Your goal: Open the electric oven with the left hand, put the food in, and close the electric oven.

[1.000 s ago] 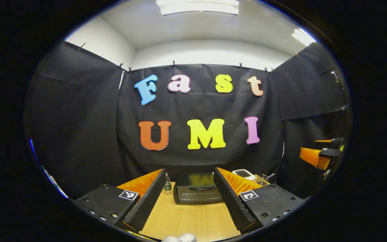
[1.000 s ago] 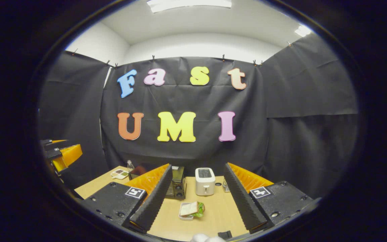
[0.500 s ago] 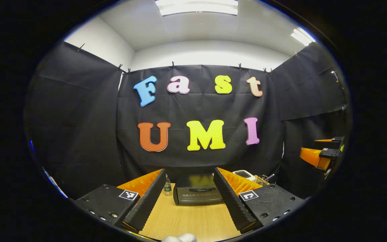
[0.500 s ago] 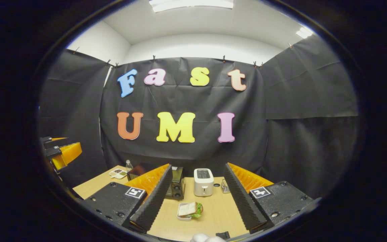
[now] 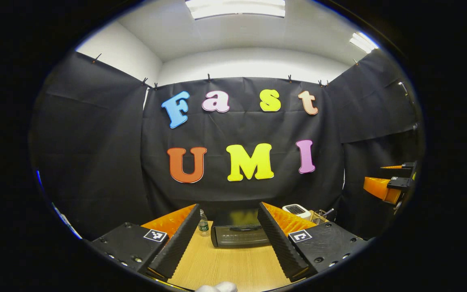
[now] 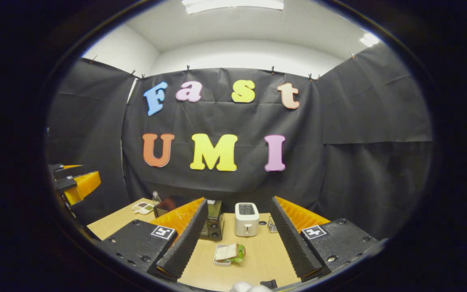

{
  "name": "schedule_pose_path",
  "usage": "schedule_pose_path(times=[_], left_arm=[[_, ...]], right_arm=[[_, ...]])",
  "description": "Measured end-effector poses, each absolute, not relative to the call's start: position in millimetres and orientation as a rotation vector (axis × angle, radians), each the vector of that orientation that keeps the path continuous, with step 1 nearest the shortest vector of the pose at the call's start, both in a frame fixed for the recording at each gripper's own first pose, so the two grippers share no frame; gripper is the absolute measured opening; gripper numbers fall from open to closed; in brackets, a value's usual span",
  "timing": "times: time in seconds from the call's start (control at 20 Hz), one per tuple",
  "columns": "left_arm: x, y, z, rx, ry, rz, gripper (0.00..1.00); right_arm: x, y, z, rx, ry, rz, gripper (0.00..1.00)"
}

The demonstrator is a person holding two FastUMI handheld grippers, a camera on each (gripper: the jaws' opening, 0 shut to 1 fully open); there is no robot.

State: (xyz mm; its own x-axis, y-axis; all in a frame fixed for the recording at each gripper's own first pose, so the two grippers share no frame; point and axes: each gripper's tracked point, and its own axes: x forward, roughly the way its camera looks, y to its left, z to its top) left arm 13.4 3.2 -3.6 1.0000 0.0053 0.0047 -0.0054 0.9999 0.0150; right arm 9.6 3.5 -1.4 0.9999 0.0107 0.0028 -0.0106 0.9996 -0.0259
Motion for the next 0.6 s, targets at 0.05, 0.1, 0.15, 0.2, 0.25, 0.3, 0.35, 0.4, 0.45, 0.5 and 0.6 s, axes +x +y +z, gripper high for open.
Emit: schedule_pose_path(times=[0.05,0.1,0.15,0.2,0.25,0.3,0.35,0.4,0.45,0.5,0.6], left_arm=[[17.3,2.7,-5.5,0.016,-0.005,0.003,0.93],[22.5,2.2,-9.2,0.018,-0.002,0.001,0.93],[30.6,0.2,-14.3,0.022,0.003,-0.001,0.93],[41.6,-3.2,-19.9,0.028,0.005,-0.004,0.93],[52.2,-5.4,-24.1,0.032,0.006,-0.002,0.93],[65.0,-9.8,-31.3,0.028,0.007,-0.003,0.93],[79.1,-15.4,-38.5,0.02,0.013,-0.009,0.93],[94.9,-22.3,-47.2,0.013,0.016,-0.014,0.93],[111.4,-27.0,-58.2,0.007,0.03,-0.015,0.93],[128.7,-34.8,-70.0,0.003,0.048,-0.024,0.93],[163.3,-44.8,-91.9,0.002,0.068,-0.027,0.93]], right_arm=[[9.5,3.9,-0.7,-0.025,-0.012,0.014,0.98],[10.3,1.4,-0.8,-0.023,-0.018,0.017,0.99],[12.2,1.9,0.1,-0.018,-0.029,0.028,0.99],[14.5,2.0,1.7,-0.014,-0.041,0.039,0.99],[18.8,1.1,2.5,-0.014,-0.048,0.051,0.98],[23.6,-1.0,0.3,-0.019,-0.05,0.062,0.98],[28.8,-4.8,0.0,-0.022,-0.048,0.072,0.99],[33.7,-7.7,1.0,-0.023,-0.051,0.085,0.98],[40.2,-11.3,3.7,-0.022,-0.054,0.091,0.98],[46.5,-16.5,4.5,-0.029,-0.058,0.1,0.91],[59.7,-29.8,5.0,-0.055,-0.061,0.098,0.98]])
